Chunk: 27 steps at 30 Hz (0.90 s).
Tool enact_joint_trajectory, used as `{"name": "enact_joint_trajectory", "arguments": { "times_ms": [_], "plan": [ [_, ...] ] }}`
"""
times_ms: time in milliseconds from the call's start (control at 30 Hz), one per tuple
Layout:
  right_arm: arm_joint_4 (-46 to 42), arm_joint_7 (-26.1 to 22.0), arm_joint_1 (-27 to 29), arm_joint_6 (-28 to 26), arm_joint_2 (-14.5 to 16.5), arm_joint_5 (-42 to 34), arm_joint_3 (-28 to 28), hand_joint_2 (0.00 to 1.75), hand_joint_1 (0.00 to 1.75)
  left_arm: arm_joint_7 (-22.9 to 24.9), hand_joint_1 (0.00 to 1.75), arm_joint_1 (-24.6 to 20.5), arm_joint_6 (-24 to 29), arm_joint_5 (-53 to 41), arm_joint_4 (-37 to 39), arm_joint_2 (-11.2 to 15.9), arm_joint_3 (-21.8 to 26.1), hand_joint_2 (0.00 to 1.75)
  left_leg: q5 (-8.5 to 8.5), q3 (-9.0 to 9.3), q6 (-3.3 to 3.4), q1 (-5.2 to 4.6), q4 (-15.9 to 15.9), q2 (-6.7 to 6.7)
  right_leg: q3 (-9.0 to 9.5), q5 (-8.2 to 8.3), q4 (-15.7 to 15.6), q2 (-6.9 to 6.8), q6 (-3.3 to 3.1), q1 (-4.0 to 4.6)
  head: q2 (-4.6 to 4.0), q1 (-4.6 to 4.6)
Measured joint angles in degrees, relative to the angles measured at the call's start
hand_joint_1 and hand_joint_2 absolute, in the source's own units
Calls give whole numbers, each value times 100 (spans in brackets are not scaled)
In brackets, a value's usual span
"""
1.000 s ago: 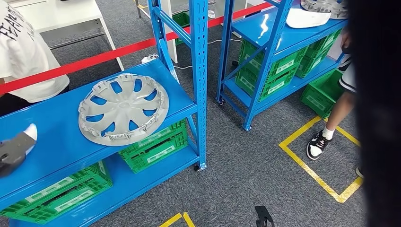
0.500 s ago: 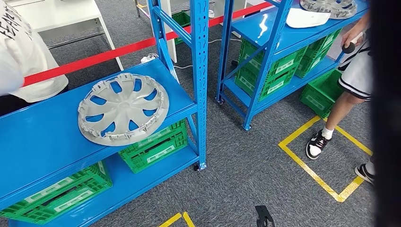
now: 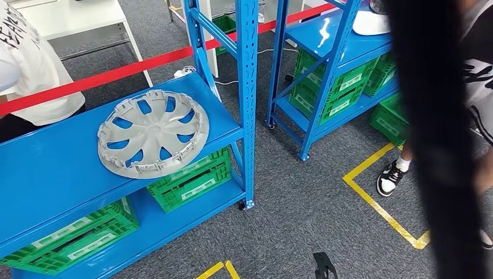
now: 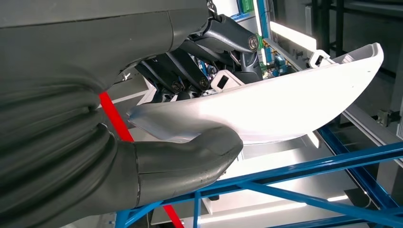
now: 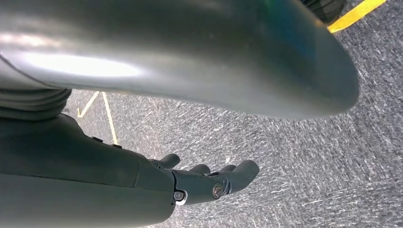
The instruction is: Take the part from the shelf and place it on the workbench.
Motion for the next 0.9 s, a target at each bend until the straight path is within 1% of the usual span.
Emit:
{"name": "enact_joint_trajectory", "arguments": {
  "times_ms": [133, 200, 267, 300, 333, 367, 400, 433, 467, 500, 533, 567, 600, 633, 667, 700, 767, 800, 833, 867, 900],
  "plan": [
    [0, -45, 1, 11, 0, -1, 0, 0, 0, 19, 175, 31, 6, 33, -27, 39, -26, 175, -11, -17, 31, -16, 33, 0, 4, 8, 0, 0, 38, -10, 0, 0],
    [0, -47, 4, 13, 0, -2, 0, 0, 0, 20, 175, 51, 7, 36, -34, 60, -34, 175, 0, -22, 66, -28, 54, 0, 8, 29, -4, 2, 71, -21, 0, 1],
    [0, -28, 6, 12, -2, -5, 0, 0, 0, 20, 175, 66, 7, 37, -45, 83, -42, 175, 59, -12, 114, -8, 22, 11, 7, 34, 4, 2, 116, -24, 0, 0],
    [0, -12, 6, 9, -4, -9, 0, 0, 0, 20, 175, 70, 8, 37, -49, 91, -44, 175, 99, -7, 141, 10, -9, 21, -26, -38, 72, -3, 137, -15, 0, 5],
    [0, 9, 5, 4, -6, -16, 0, 0, 0, 21, 175, 71, 8, 38, -50, 96, -45, 175, 136, -9, 166, 30, -39, 33, -102, -185, 253, -10, 154, -5, 0, 14],
    [0, 25, 5, -4, -8, -26, 0, 0, 0, 24, 175, 73, 5, 41, -46, 103, -45, 175, 160, -21, 185, 41, -49, 45, -224, -394, 553, -22, 167, -2, 0, 21],
    [0, 39, 6, -13, -7, -36, 0, 0, 0, 26, 175, 75, -2, 44, -34, 114, -45, 175, 170, -50, 195, 41, -38, 50, -380, -618, 947, -27, 178, 2, 0, 30],
    [0, 46, 7, -20, -7, -45, 0, 0, 0, 28, 175, 79, -11, 49, -16, 128, -45, 175, 175, -85, 199, 41, -14, 56, -518, -793, 1331, -32, 186, -1, 0, 34],
    [0, 46, 9, -27, -7, -53, 0, 0, 0, 28, 175, 84, -23, 57, 9, 145, -46, 175, 177, -122, 197, 42, 15, 60, -590, -876, 1582, -36, 192, -6, 0, 34],
    [0, 45, 9, -31, -8, -56, 0, 0, 0, 27, 175, 89, -36, 68, 34, 162, -47, 175, 178, -159, 193, 45, 49, 63, -559, -858, 1628, -42, 195, -11, 0, 34],
    [0, 43, 8, -33, -8, -58, 0, 0, 0, 24, 175, 92, -45, 81, 55, 176, -48, 175, 179, -195, 186, 51, 87, 64, -410, -751, 1440, -49, 196, -18, 0, 35],
    [0, 41, 5, -34, -9, -59, 0, 0, 0, 20, 175, 93, -54, 93, 72, 192, -49, 175, 175, -231, 171, 58, 129, 64, -172, -620, 1075, -57, 194, -27, 0, 35],
    [0, 37, -1, -34, -8, -59, 0, 0, 0, 13, 175, 92, -59, 103, 81, 207, -50, 175, 171, -272, 144, 56, 169, 64, 63, -536, 715, -61, 184, -27, 0, 36],
    [0, 29, -5, -34, -7, -57, 0, 0, 0, 2, 175, 91, -61, 113, 91, 229, -51, 175, 169, -303, 113, 52, 204, 62, 225, -468, 450, -58, 157, -23, 0, 37],
    [0, 18, -6, -31, -5, -52, 0, 0, 0, -15, 175, 90, -62, 128, 101, 261, -55, 175, 170, -327, 77, 45, 231, 60, 309, -462, 293, -53, 125, -18, 0, 35],
    [0, 1, -6, -27, -4, -42, 0, 0, 0, -39, 175, 91, -55, 148, 110, 301, -60, 175, 183, -343, 38, 38, 239, 58, 312, -469, 270, -44, 85, -9, 0, 35],
    [0, -32, 2, -17, -2, -14, 0, 0, 0, -91, 175, 119, -20, 201, 122, 406, -69, 175, 196, -351, -39, 41, 250, 55, 284, -433, 229, -37, 1, -16, 0, 34],
    [0, -46, 4, -11, 1, -3, 0, 0, 0, -115, 175, 147, -1, 222, 121, 468, -71, 175, 141, -373, -83, 47, 289, 52, 272, -402, 215, -37, -41, -23, 0, 32],
    [0, -53, 5, -5, 3, 2, 0, 0, 0, -135, 175, 180, 16, 240, 119, 526, -72, 175, 9, -418, -124, 57, 412, 47, 255, -368, 196, -40, -80, -32, 0, 29],
    [0, -57, 6, 1, 5, 4, 0, 0, 0, -155, 175, 216, 28, 251, 116, 581, -72, 175, -194, -498, -163, 73, 641, 43, 228, -333, 184, -43, -108, -39, 0, 29],
    [0, -60, 6, 3, 5, 4, 0, 0, 0, -169, 175, 255, 41, 260, 113, 625, -72, 175, -431, -607, -196, 86, 960, 41, 188, -298, 182, -43, -124, -38, 0, 26]
  ]
}}
